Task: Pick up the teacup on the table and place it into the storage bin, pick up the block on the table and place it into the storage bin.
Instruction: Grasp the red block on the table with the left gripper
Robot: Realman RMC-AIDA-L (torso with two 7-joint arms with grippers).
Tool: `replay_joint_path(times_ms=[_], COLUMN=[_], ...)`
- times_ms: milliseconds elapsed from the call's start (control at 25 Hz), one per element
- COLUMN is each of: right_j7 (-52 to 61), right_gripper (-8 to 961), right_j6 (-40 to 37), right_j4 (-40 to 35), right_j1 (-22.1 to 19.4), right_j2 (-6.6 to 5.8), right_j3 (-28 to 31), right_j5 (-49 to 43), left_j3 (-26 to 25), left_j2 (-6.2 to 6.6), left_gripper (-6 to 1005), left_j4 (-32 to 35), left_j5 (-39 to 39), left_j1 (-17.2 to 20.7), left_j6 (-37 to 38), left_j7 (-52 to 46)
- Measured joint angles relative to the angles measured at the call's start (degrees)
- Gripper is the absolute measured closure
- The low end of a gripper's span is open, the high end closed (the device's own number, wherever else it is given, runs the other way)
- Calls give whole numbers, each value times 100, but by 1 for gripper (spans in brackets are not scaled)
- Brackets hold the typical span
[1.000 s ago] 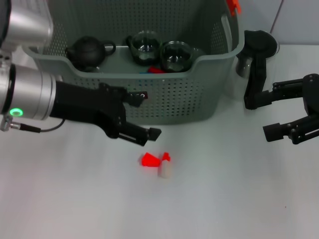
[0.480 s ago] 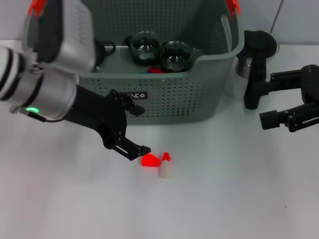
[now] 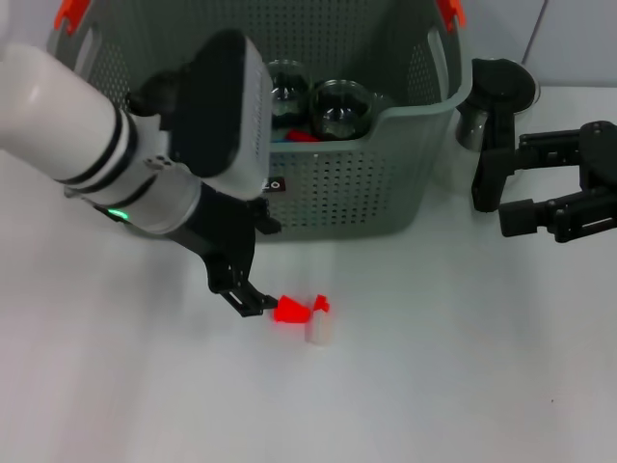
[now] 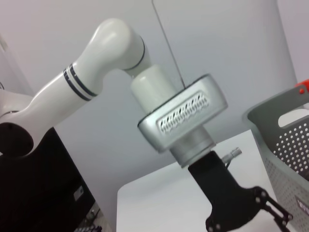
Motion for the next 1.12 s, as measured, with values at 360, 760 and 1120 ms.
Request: replay_joint_path(times_ms=[360,760,1120], right_j7=[-3,-4,-9], right_gripper=[11,12,13], right_j6=[2,1,-20], right_j4=[12,23,67], right_j1=[-34,-49,-100], right_j2=[15,17,14], right_j3=[37,35,-17], right_j5=[20,20,16], left_j3=[422,974,1345], left_j2=[-23,-23,-31], left_gripper=[68,74,89], left_j4=[-267,-470,-623], left_j5=[353,563,671], left_j1=[-151,-224,-315], left_j6=[-173,-445,-656], left_j7=[-71,-343,-533])
